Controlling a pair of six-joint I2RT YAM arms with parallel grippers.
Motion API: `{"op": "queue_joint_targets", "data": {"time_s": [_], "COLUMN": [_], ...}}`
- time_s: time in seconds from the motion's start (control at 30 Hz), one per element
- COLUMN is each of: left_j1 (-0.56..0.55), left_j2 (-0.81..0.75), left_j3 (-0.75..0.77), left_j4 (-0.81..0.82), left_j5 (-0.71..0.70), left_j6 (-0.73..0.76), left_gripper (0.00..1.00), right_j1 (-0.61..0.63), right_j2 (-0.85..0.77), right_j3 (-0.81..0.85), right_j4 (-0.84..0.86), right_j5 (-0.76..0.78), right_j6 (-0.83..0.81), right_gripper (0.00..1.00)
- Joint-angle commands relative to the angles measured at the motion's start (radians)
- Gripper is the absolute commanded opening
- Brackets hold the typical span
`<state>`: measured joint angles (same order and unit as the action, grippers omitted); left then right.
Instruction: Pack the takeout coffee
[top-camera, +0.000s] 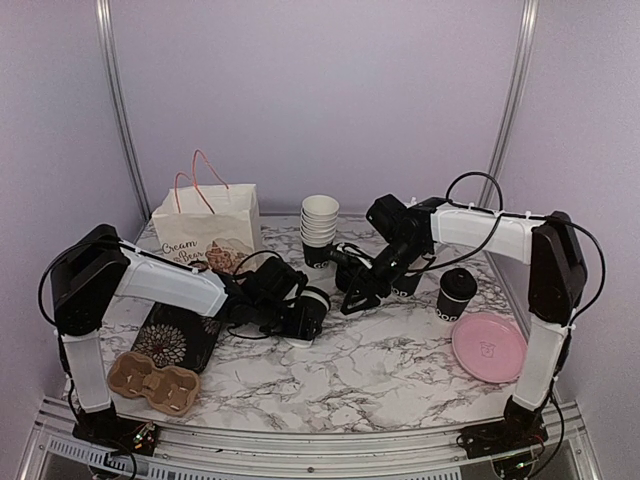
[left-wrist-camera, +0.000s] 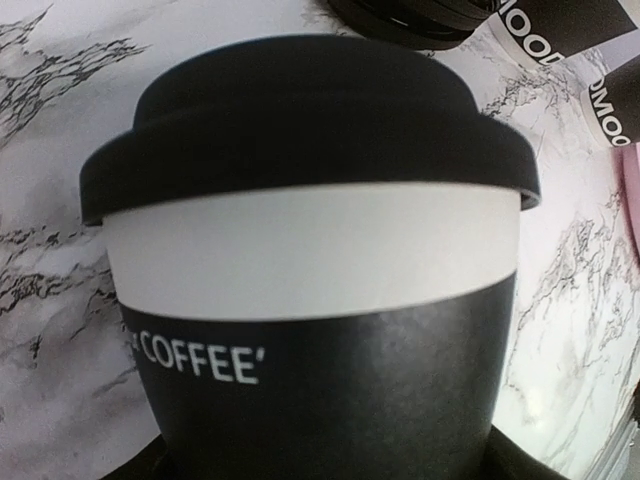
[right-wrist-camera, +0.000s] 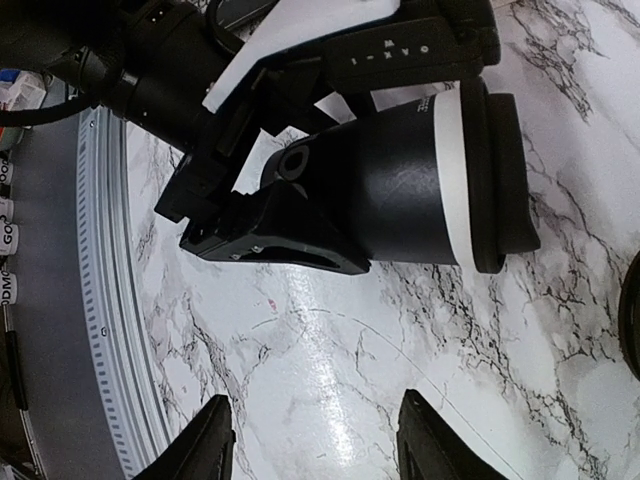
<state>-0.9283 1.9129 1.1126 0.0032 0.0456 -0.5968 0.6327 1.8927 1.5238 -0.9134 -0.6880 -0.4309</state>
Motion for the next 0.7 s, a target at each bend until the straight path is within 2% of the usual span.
{"op": "queue_joint_targets", "data": {"time_s": [0.0, 0.13, 0.27, 0.3, 0.43, 0.5, 0.53, 0.67], "left_j1": [-0.001, -0.003, -0.008, -0.011, -0.021, -0.026, -0.028, -0.048], "left_j2": [0.022, -0.024, -0.097, -0.118, -0.177, -0.197, -0.205, -0.240], "left_j3": [0.027, -0.021, -0.123, -0.159, -0.270, -0.304, -0.313, -0.332], "left_j4": [-0.086, -0.032, 0.150, 0.201, 0.378, 0.437, 0.453, 0.485], "left_j5": [0.026, 0.052, 0.081, 0.085, 0.087, 0.096, 0.101, 0.136], "left_j6": [0.005, 0.042, 0.123, 0.150, 0.261, 0.304, 0.322, 0.396], "left_gripper": [0.73, 0.68, 0.67, 0.67, 0.68, 0.69, 0.69, 0.71], "right_j1": [0.001, -0.019, -0.044, -0.048, -0.071, -0.084, -0.088, -0.090], "right_j2": [0.001, -0.008, -0.016, -0.020, -0.036, -0.038, -0.038, -0.027], "right_j3": [0.031, 0.035, 0.062, 0.069, 0.079, 0.080, 0.079, 0.080], "right_j4": [0.011, 0.022, 0.012, 0.007, -0.004, -0.011, -0.016, -0.050], "right_j5": [0.011, 0.011, -0.023, -0.028, -0.082, -0.140, -0.162, -0.241], "right_j6": [-0.003, 0.011, 0.015, 0.014, 0.005, 0.002, 0.003, -0.005], "right_gripper": [0.54, 0.54, 0.56, 0.58, 0.79, 0.95, 0.98, 0.99]}}
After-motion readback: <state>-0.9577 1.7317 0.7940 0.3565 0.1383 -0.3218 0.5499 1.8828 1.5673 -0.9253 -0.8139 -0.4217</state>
